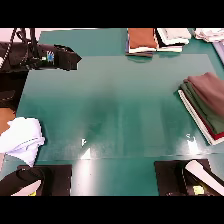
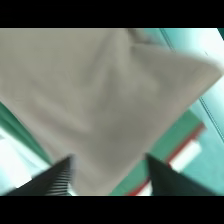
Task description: Fold the shirts.
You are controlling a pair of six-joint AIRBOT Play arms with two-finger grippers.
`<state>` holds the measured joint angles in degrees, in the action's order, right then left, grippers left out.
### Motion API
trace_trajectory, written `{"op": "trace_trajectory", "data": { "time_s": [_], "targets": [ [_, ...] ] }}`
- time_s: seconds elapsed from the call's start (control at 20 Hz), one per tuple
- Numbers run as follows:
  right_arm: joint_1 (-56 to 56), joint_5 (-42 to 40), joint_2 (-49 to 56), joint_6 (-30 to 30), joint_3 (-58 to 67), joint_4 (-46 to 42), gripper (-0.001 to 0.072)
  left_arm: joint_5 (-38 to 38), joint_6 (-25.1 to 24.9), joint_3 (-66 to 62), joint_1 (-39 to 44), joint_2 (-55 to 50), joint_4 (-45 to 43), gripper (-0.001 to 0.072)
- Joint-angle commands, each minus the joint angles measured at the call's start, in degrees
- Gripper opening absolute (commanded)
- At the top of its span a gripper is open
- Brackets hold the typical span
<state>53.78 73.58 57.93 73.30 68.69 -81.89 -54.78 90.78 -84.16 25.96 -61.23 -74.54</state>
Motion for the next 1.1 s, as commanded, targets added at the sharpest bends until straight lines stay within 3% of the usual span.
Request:
{"op": "trace_trajectory", "data": {
  "time_s": [0.0, 0.15, 0.35, 0.65, 0.75, 0.85, 0.9, 1.05],
  "targets": [
    [4.28, -2.19, -2.12, -0.24, -4.76, -2.97, 0.0632, -0.2, -0.35, 0.02, 0.02, 0.04, 0.0, 0.0024],
    [2.47, -4.22, -2.32, -0.24, -2.14, 7.85, 0.0631, -0.13, -0.33, 0.02, 0.0, 0.04, 0.0, 0.0024],
    [-11.82, -5.05, -2.34, -0.24, 1.73, 23.89, 0.063, 0.28, -0.35, 0.02, 0.0, 0.04, -0.09, 0.0024],
    [-44.54, -9.33, -2.27, -0.31, 2.1, 24.63, 0.0615, 0.33, -0.37, 0.0, 0.0, 0.04, -0.04, 0.0024],
    [-52.83, -12.17, -2.27, -0.31, 2.1, 24.65, 0.0371, 0.33, -0.37, 0.02, 0.0, 0.04, -0.04, 0.0024],
    [-59.36, -14.32, -2.27, -0.33, 2.12, 24.63, 0.0081, 0.33, -0.37, 0.0, 0.0, 0.04, -0.04, 0.0024],
    [-61.64, -14.8, -2.27, -0.37, 2.1, 24.63, 0.002, 0.33, -0.37, 0.0, 0.0, 0.07, -0.04, 0.0024],
    [-65.61, -14.97, -2.27, -0.37, 2.1, 24.63, 0.002, 0.33, -0.37, 0.0, 0.0, 0.07, -0.04, 0.0024]
  ]
}}
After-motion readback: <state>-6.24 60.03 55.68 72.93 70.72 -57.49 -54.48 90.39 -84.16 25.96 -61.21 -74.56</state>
